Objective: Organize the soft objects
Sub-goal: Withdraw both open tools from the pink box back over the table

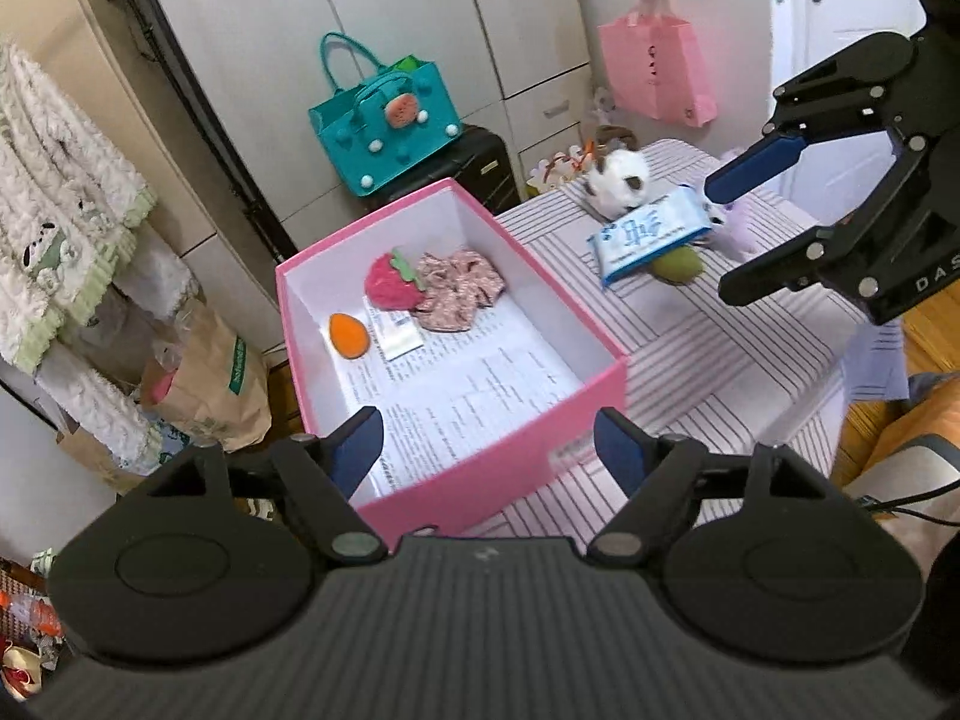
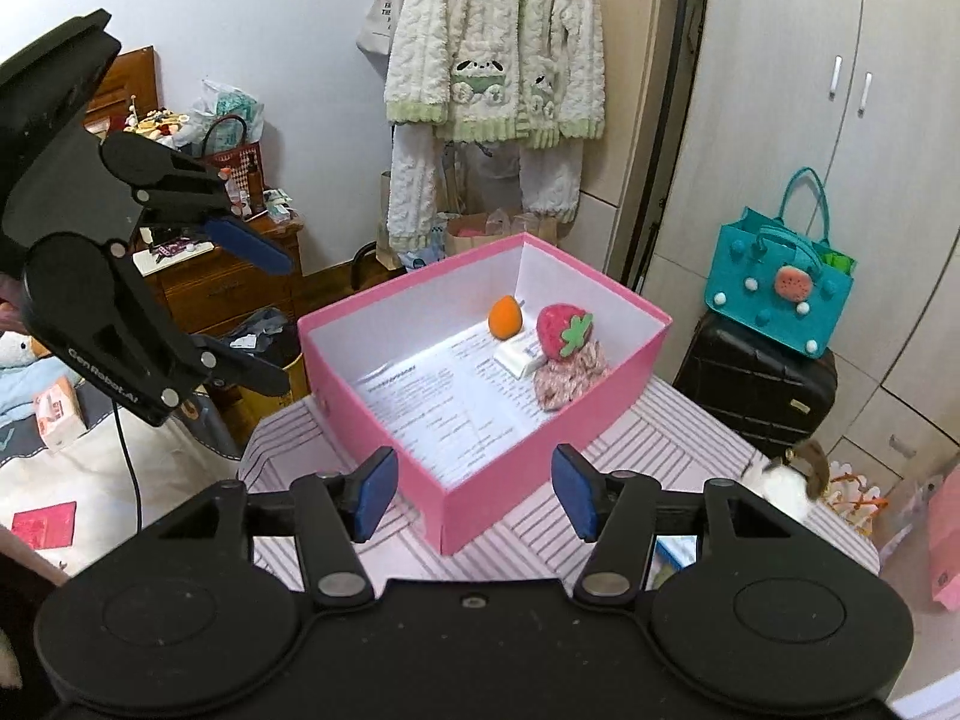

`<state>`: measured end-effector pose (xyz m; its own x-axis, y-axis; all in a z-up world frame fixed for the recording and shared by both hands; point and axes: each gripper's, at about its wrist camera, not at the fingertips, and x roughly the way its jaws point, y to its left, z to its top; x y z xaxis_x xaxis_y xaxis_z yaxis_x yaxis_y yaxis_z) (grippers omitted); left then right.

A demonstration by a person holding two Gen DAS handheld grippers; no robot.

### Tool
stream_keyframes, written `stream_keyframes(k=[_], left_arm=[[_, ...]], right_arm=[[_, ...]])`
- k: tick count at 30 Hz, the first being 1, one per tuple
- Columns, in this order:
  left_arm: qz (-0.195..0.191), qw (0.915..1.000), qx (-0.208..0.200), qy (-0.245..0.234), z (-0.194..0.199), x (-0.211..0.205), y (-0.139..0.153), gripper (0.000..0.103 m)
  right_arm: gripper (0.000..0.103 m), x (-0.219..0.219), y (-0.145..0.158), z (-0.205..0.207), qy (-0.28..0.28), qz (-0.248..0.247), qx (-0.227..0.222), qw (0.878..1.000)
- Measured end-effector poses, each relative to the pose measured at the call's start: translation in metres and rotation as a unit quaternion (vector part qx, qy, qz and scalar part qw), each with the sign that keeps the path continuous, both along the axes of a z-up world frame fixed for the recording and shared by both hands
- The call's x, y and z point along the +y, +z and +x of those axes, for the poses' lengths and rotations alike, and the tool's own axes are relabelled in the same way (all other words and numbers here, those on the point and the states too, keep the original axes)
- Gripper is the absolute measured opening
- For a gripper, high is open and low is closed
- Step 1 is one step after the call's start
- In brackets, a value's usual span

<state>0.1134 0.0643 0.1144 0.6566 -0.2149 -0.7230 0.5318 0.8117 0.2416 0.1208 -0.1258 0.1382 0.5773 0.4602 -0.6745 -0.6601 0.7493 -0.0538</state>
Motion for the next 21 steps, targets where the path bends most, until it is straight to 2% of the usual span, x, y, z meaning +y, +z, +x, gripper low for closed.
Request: stream_keyframes(k=[2,10,16,21], left_arm=[[0.000,0.9999,-0.005,-0.010,-0.010,-0.005,-0.003,0.087],[-0.004,0.9992,0.000,-0.040,-0.034,-0.025,-0.021,0.091],[-0.028,0.9967,0.034,-0.068,-0.034,-0.049,-0.042,0.091],[-0.044,0.9962,0.025,-0.071,-0.037,-0.060,-0.055,0.091]], right_arm=[[0.064,-0.003,-0.003,-0.010,-0.002,0.000,-0.001,1.000],[0.066,-0.022,-0.022,-0.040,-0.025,0.003,0.010,1.000],[0.068,-0.033,-0.042,-0.044,-0.037,-0.007,0.026,0.999],[0.068,-0.043,-0.064,-0.044,-0.030,-0.039,0.041,0.998]])
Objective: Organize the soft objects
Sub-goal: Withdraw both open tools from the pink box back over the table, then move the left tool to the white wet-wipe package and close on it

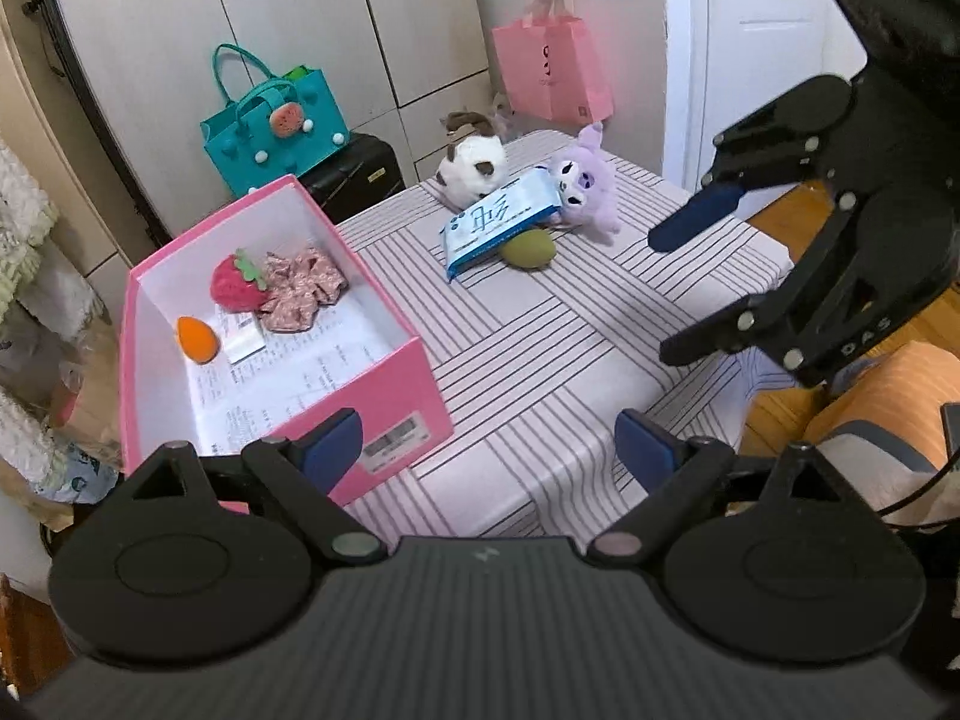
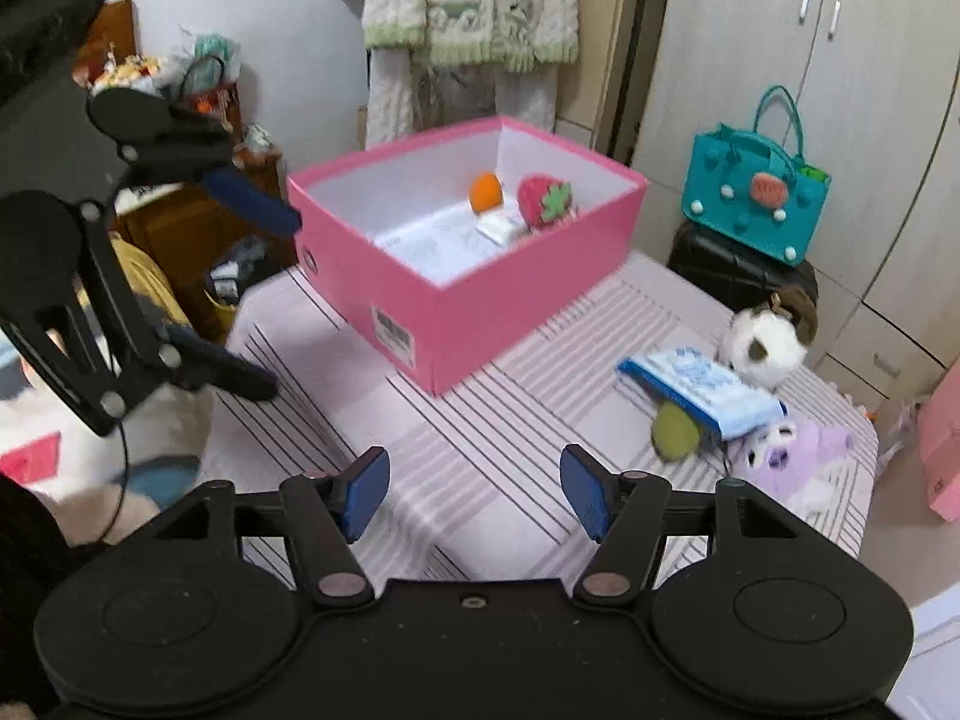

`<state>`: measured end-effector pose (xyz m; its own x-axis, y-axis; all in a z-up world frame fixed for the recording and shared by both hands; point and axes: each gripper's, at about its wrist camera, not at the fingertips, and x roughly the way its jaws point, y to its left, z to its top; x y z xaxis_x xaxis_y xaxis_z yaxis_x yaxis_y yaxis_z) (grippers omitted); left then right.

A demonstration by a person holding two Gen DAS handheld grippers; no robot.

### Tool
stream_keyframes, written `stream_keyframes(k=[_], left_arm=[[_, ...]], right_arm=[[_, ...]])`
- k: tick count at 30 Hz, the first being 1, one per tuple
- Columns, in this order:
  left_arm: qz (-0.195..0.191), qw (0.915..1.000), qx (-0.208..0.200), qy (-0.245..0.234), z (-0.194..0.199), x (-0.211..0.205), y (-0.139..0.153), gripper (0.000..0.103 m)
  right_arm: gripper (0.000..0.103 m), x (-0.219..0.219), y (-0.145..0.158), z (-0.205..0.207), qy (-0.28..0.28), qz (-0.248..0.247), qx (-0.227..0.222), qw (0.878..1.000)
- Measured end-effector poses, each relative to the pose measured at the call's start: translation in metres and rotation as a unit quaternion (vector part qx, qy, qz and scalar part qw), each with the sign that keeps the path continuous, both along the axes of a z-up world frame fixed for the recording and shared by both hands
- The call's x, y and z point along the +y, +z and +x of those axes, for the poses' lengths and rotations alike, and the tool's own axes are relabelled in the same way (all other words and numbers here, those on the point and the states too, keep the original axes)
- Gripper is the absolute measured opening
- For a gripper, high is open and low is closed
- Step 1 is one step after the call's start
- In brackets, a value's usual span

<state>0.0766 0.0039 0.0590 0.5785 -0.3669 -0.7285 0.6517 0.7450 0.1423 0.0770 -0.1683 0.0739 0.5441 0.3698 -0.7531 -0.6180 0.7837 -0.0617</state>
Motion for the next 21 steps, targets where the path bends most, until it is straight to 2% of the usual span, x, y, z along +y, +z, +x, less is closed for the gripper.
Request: stream_keyframes(k=[4,9,13,15,21], left_arm=[[-0.025,0.9995,0.020,0.002,0.003,-0.002,-0.012,0.091],[-0.061,0.9973,0.031,0.026,0.012,-0.005,-0.027,0.091],[-0.128,0.9869,0.089,0.042,0.033,-0.012,-0.036,0.091],[-0.154,0.9818,0.102,0.041,0.040,-0.019,-0.037,0.091],[-0.194,0.9767,0.085,0.033,0.060,-0.044,-0.030,0.090]], right_arm=[[0.069,-0.012,-0.014,-0.001,-0.004,-0.002,0.009,1.000],[0.069,-0.025,-0.029,-0.002,-0.019,0.009,-0.008,1.000],[0.069,-0.039,-0.037,0.009,-0.027,0.028,-0.023,0.999],[0.069,-0.051,-0.039,0.020,-0.041,0.041,-0.033,0.998],[0.069,-0.078,-0.046,0.040,-0.078,0.045,-0.104,0.991]])
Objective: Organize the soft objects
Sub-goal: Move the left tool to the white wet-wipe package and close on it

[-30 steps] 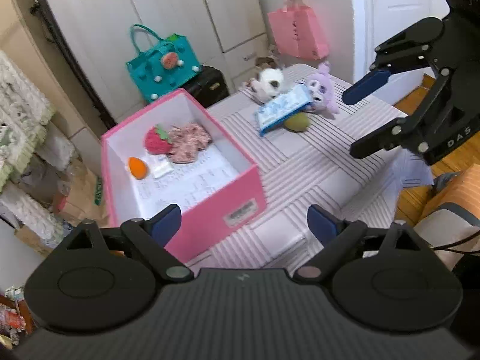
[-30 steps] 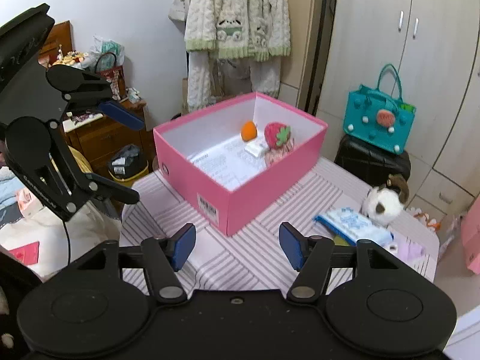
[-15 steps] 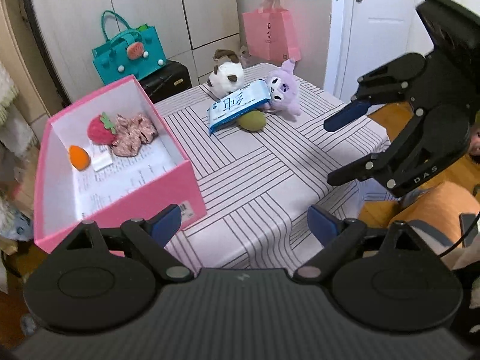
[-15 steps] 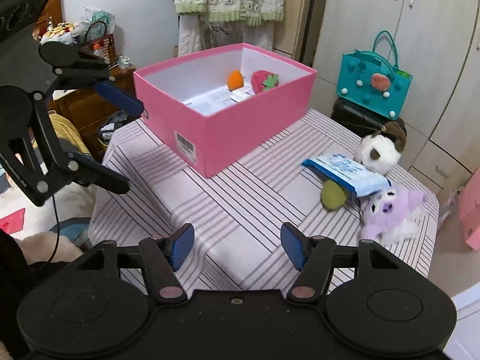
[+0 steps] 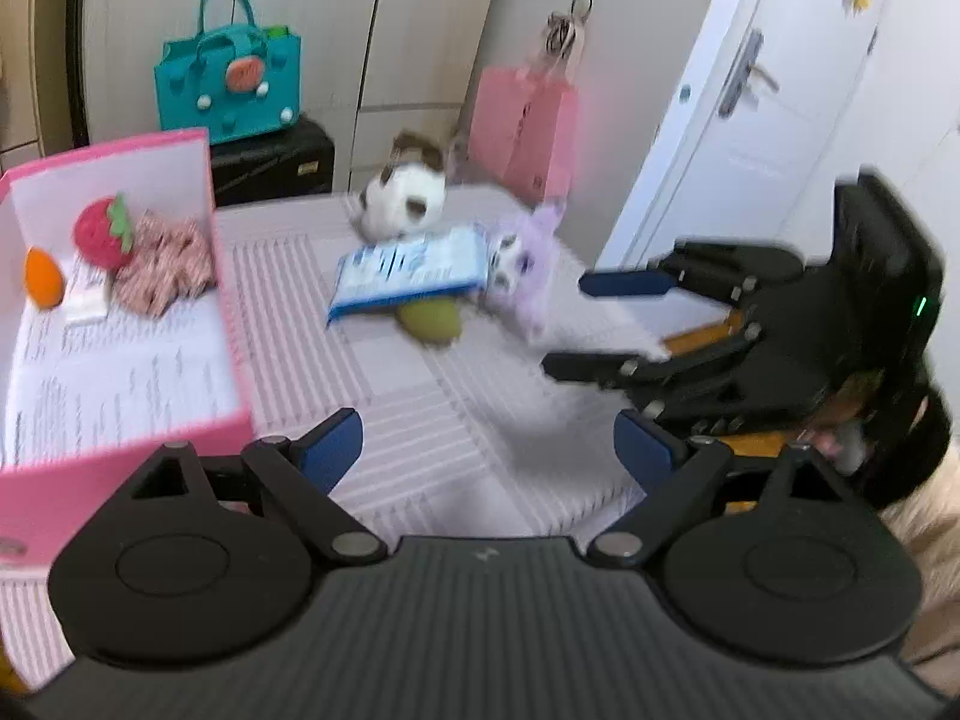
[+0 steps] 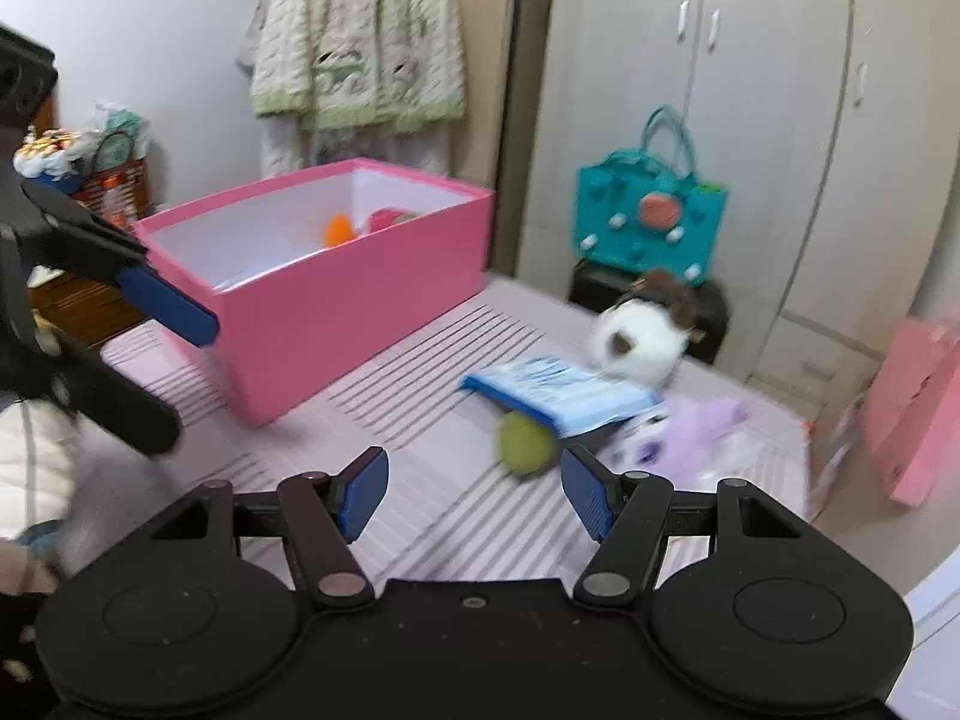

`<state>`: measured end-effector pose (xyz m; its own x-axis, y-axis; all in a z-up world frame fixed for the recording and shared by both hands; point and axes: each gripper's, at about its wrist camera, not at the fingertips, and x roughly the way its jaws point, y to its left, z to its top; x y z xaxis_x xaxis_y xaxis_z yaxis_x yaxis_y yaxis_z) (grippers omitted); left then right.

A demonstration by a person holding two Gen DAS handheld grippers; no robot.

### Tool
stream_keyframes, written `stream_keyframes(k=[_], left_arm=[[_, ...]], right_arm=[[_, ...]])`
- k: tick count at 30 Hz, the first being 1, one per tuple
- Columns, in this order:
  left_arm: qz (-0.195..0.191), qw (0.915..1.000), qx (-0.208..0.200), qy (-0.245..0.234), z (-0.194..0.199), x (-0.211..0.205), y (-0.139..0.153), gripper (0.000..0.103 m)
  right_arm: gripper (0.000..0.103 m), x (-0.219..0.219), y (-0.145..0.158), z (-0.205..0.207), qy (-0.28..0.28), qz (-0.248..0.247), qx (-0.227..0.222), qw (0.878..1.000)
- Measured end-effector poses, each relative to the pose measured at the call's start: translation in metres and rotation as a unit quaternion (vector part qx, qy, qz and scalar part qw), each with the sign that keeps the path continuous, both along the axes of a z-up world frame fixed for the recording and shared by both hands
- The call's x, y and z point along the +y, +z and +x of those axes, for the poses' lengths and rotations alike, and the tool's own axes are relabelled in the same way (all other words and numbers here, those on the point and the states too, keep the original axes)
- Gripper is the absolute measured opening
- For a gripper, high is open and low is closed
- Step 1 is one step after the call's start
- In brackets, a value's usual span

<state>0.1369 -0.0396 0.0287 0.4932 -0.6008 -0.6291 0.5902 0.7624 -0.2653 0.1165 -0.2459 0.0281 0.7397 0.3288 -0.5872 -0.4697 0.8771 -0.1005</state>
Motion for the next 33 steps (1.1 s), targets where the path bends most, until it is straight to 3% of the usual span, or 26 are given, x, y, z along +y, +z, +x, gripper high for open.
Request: stream_keyframes(k=[6,9,16,23,30,33], left_arm=[[-0.020,0.9997,-0.008,0.015,0.033,-0.029,-0.002,0.089],[-0.028,0.9992,0.003,0.028,0.053,-0.040,-0.008,0.088],[0.010,0.9972,-0.001,0.074,0.097,-0.065,-0.027,0.088],[-0.015,0.9926,0.058,0.106,0.140,-0.071,-0.051,0.085],[-0.031,0.9880,0.079,0.129,0.156,-0.069,-0.070,0.083],[-0.026,0.9882,0.076,0.131,0.157,-0.070,-0.074,0.072]], right_arm=[[0.069,-0.018,-0.014,0.027,-0.033,0.065,0.019,0.997],[0.069,-0.017,-0.020,0.038,-0.051,0.070,0.024,0.996],[0.070,-0.009,-0.029,0.056,-0.071,0.067,0.024,0.995],[0.071,-0.011,-0.042,0.079,-0.105,0.099,0.049,0.988],[0.071,-0.013,-0.048,0.092,-0.123,0.145,0.063,0.980],[0.071,-0.008,-0.052,0.099,-0.141,0.134,0.064,0.979]])
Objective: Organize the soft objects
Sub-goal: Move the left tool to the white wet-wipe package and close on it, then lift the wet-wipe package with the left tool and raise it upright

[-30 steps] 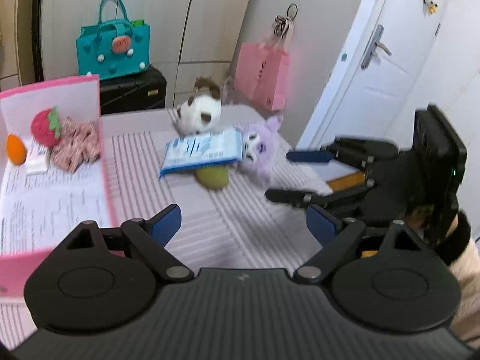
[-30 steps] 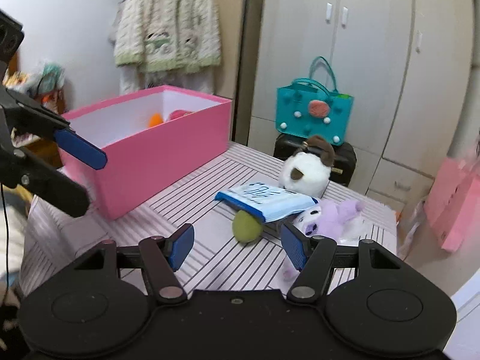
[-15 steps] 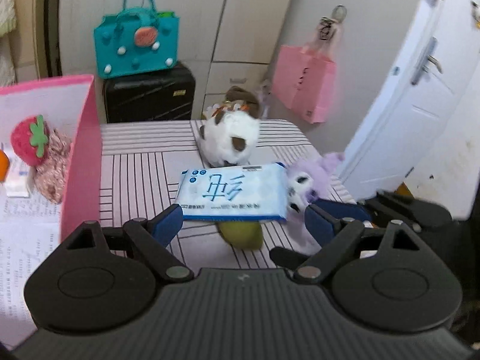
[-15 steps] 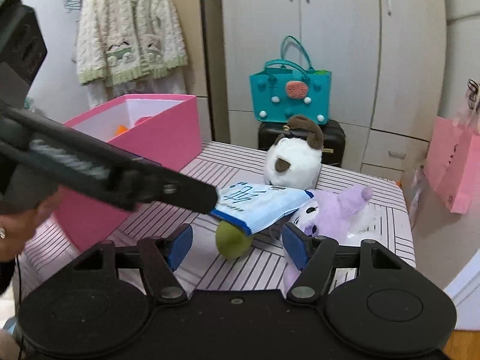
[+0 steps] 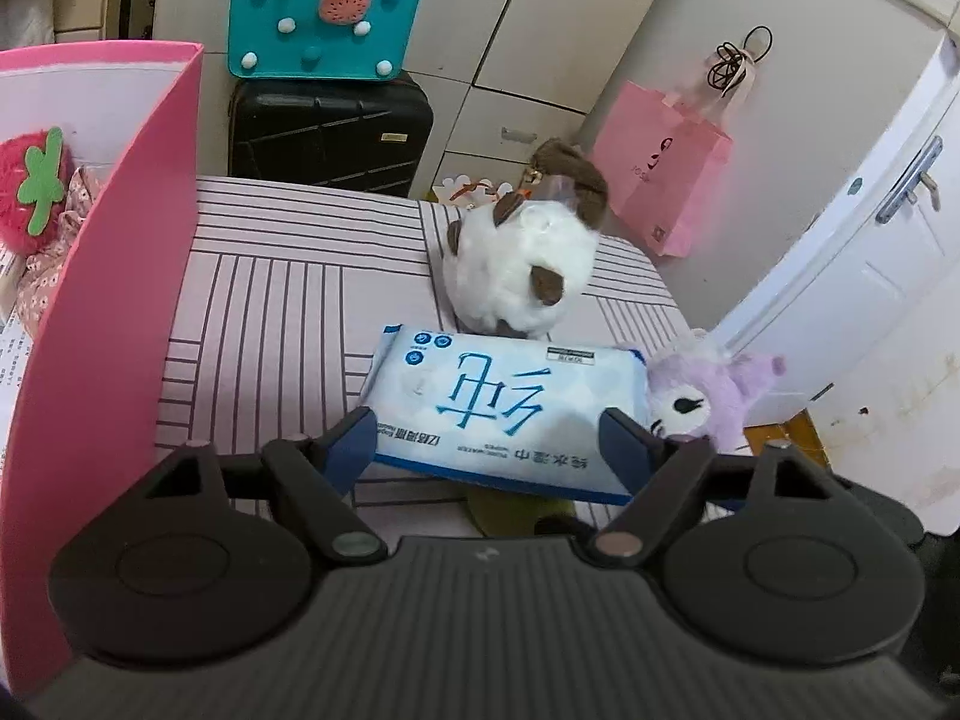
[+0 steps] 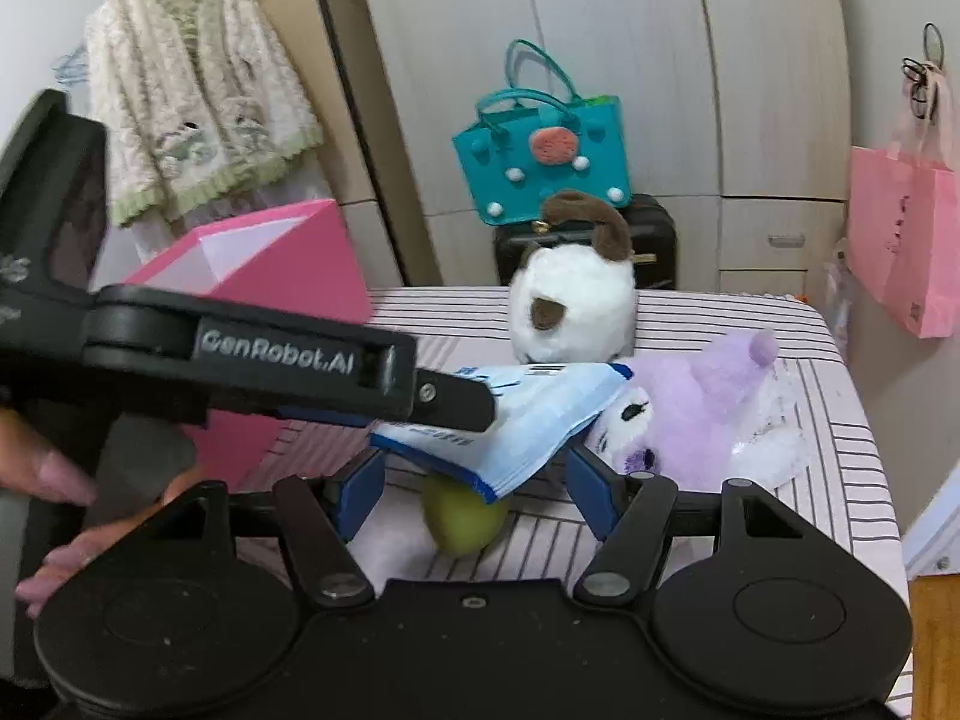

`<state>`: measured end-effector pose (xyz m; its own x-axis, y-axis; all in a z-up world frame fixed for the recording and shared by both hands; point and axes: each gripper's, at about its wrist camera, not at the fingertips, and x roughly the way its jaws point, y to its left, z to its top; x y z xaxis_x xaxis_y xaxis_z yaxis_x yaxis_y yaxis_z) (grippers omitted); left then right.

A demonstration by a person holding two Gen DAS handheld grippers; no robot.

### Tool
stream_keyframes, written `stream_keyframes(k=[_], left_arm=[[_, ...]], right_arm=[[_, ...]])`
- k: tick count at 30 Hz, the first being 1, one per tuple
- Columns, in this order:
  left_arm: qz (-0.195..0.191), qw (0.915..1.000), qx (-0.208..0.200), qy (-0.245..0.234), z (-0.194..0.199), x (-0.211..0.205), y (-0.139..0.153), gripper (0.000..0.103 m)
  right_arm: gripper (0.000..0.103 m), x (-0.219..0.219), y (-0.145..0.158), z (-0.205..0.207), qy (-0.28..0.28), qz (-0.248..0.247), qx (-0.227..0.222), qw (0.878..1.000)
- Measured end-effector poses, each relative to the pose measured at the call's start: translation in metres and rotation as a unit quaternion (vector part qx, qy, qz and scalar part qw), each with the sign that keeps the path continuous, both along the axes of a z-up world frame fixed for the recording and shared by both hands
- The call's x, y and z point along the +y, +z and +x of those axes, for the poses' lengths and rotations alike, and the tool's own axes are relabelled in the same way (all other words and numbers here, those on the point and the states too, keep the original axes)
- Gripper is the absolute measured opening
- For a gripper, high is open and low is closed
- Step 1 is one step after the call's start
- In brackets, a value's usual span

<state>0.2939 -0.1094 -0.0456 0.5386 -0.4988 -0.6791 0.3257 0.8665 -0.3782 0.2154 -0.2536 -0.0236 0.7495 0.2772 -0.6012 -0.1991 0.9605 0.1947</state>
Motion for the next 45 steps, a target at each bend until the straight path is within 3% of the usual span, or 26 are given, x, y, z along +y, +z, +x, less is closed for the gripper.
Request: stream_keyframes(k=[5,15,18,21,25,28,31,33,38,45], left_arm=[[0.009,0.9999,-0.007,-0.003,-0.002,0.000,-0.003,0.058],[0.014,0.9999,-0.005,0.008,0.000,0.006,-0.005,0.050],[0.014,0.9997,-0.004,0.019,0.001,0.008,-0.006,0.036],[0.019,0.9995,-0.008,0.022,0.000,0.008,-0.006,0.034],[0.015,0.9996,-0.006,0.021,0.000,0.009,-0.007,0.034],[0.013,0.9997,-0.004,0.020,0.001,0.009,-0.008,0.034],[0.015,0.9996,-0.003,0.022,0.001,0.010,-0.008,0.034],[0.010,0.9997,0.000,0.021,0.001,0.011,-0.008,0.036],[0.015,0.9997,-0.003,0.020,-0.003,0.012,-0.009,0.045],[-0.025,0.9996,0.014,-0.006,-0.006,0.014,-0.008,0.053]], right_arm=[[0.071,-0.004,-0.007,0.008,-0.029,0.020,0.009,0.999],[0.070,-0.006,-0.001,-0.002,-0.025,0.029,-0.001,0.999],[0.057,-0.013,0.000,-0.005,-0.022,0.041,-0.003,0.999],[0.047,-0.019,0.000,-0.005,-0.030,0.045,0.003,0.999],[0.047,-0.027,-0.003,0.005,-0.046,0.087,0.021,0.995],[0.047,-0.024,-0.008,0.014,-0.060,0.084,0.028,0.994],[0.035,-0.024,-0.013,0.017,-0.061,0.102,0.027,0.993],[0.024,-0.025,-0.011,0.013,-0.061,0.100,0.012,0.993],[0.020,-0.024,-0.001,-0.005,-0.055,0.052,-0.015,0.997],[0.017,-0.042,0.007,-0.017,-0.040,0.063,0.006,0.997]])
